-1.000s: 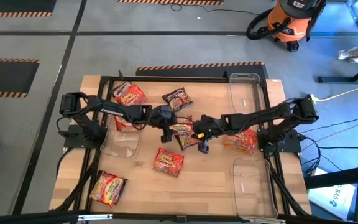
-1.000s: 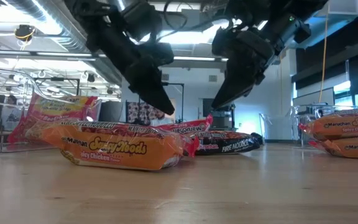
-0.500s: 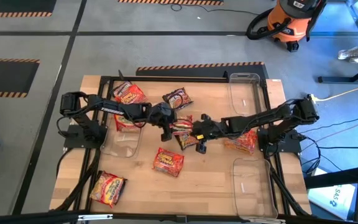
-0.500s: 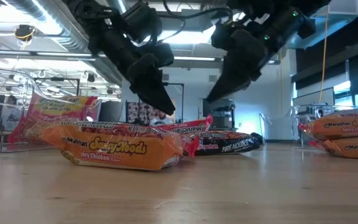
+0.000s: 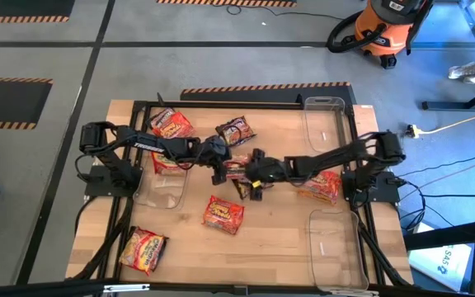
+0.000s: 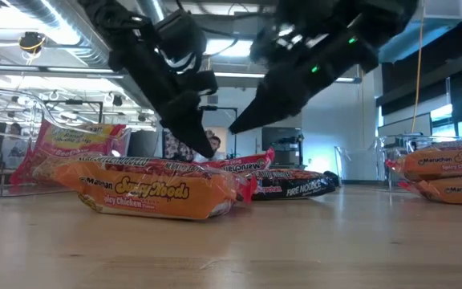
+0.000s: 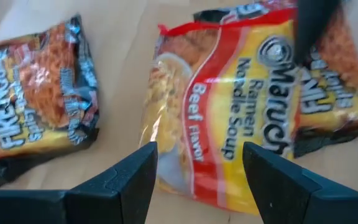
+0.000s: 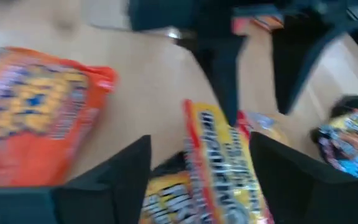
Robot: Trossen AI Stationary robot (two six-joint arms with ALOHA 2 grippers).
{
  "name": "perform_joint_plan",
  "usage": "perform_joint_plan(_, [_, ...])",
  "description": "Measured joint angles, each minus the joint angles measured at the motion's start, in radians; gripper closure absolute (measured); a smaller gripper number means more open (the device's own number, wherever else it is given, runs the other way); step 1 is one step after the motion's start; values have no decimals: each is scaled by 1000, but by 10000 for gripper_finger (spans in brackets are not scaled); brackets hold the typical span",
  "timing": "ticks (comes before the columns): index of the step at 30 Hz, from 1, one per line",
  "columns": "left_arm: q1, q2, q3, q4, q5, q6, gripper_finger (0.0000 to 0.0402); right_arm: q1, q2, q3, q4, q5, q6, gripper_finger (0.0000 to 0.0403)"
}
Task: Sort Maruchan noodles
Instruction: Put the red noodle pack into the middle transparent bin
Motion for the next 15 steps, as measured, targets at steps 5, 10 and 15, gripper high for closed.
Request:
perform_joint_plan(5, [21,0,-34,0,23,-18,173,-31,103,105,-100,3,-2,113])
perform_joint_plan(10, [35,0,-64,1,30,-53,173,-27,196,247,-271,58,-25,113])
perform_joint_plan(15, [35,0,-80,1,29,-62,173,-26,279,366,-416,110,-31,126])
